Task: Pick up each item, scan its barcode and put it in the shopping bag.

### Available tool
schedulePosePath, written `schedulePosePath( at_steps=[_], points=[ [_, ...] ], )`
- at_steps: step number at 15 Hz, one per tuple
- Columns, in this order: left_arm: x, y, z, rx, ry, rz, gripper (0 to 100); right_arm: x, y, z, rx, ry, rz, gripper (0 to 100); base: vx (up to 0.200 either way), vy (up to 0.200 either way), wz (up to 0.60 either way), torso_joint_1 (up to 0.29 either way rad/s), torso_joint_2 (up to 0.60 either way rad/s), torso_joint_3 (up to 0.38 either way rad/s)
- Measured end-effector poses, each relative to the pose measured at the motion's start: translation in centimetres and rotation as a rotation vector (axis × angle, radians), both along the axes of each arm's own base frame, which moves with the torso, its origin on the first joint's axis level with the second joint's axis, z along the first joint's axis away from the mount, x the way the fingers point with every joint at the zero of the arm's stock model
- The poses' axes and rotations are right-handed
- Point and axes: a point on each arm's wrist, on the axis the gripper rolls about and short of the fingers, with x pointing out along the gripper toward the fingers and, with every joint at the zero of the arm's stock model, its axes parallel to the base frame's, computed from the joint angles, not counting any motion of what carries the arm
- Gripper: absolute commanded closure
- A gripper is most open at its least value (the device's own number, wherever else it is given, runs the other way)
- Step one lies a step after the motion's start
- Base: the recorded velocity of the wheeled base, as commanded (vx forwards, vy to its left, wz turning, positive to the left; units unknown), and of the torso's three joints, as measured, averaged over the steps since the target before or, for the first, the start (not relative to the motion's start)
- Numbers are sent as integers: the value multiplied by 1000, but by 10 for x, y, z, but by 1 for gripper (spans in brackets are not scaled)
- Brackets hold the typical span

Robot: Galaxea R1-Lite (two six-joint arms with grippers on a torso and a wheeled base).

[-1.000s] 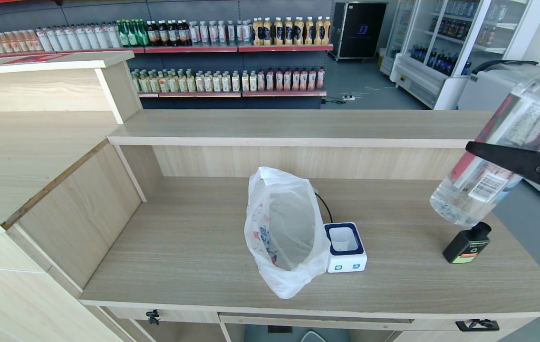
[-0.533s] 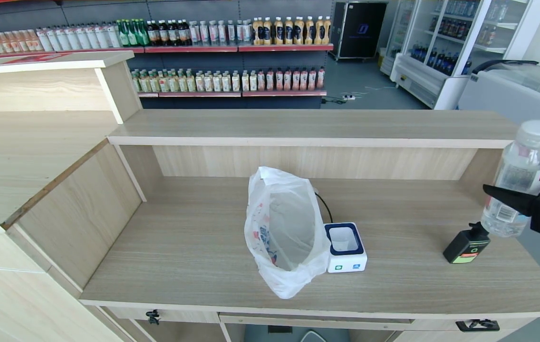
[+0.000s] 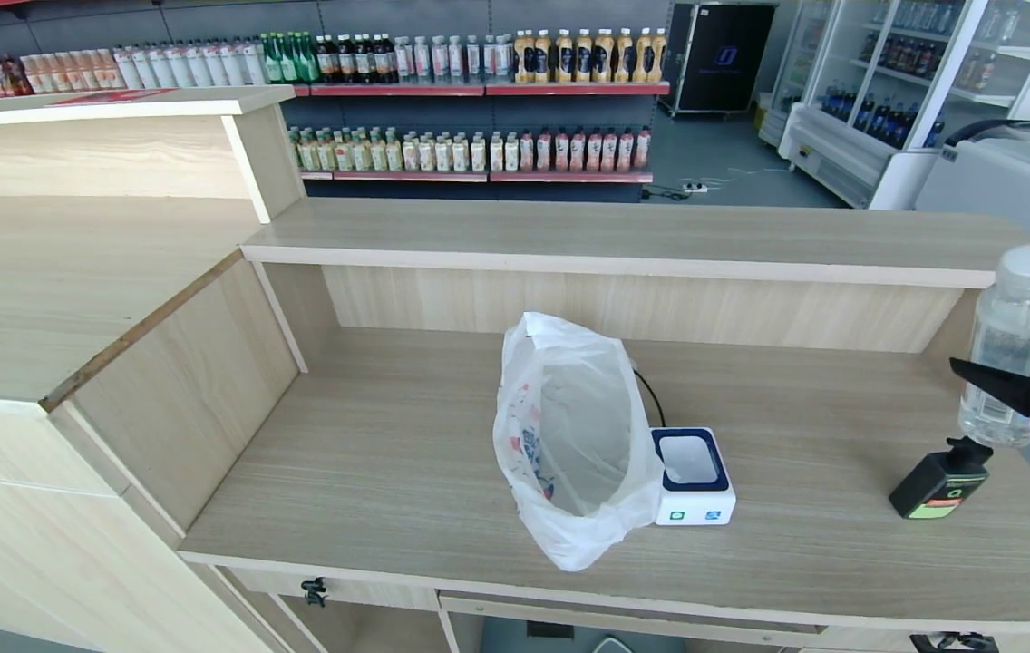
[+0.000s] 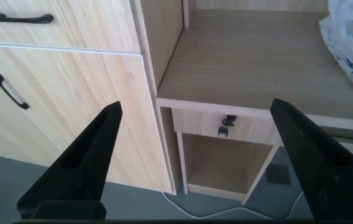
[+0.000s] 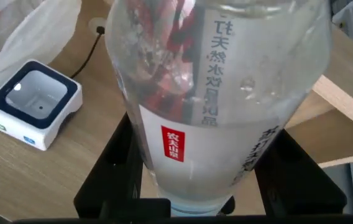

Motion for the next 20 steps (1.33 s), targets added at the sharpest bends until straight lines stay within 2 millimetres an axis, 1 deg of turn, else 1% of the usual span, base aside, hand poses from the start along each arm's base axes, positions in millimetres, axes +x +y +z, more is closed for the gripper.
schedulePosePath(
  at_steps=[1,4,6,7,8,11,13,15,17,20],
  points=[
    [0,0,0,0,0,0,0,2,1,-2,-6,2,8,100,0,0,600,-139,373,203],
    [0,0,0,0,0,0,0,14,3,-9,-18,20,48,100,0,0,0,-74,178,106],
    [0,0,0,0,0,1,0,27,5,-13,-24,6,69,100,0,0,0,0,0,0],
    [0,0,0,0,0,0,0,33,7,-19,-20,14,88,100,0,0,0,0,0,0],
    [0,0,0,0,0,-1,0,42,10,-20,-27,-17,108,100,0,0,0,0,0,0],
    [0,0,0,0,0,1,0,68,22,-29,-42,-81,189,100,0,0,0,0,0,0],
    [0,0,0,0,0,0,0,81,34,-37,-46,-103,241,100,0,0,0,0,0,0],
    [0,0,0,0,0,0,0,92,48,-42,-45,-121,326,100,0,0,0,0,0,0],
    [0,0,0,0,0,0,0,100,58,-48,-59,-149,389,100,0,0,0,0,0,0],
    [0,0,0,0,0,0,0,112,62,-61,-78,-159,411,100,0,0,0,0,0,0]
  ],
)
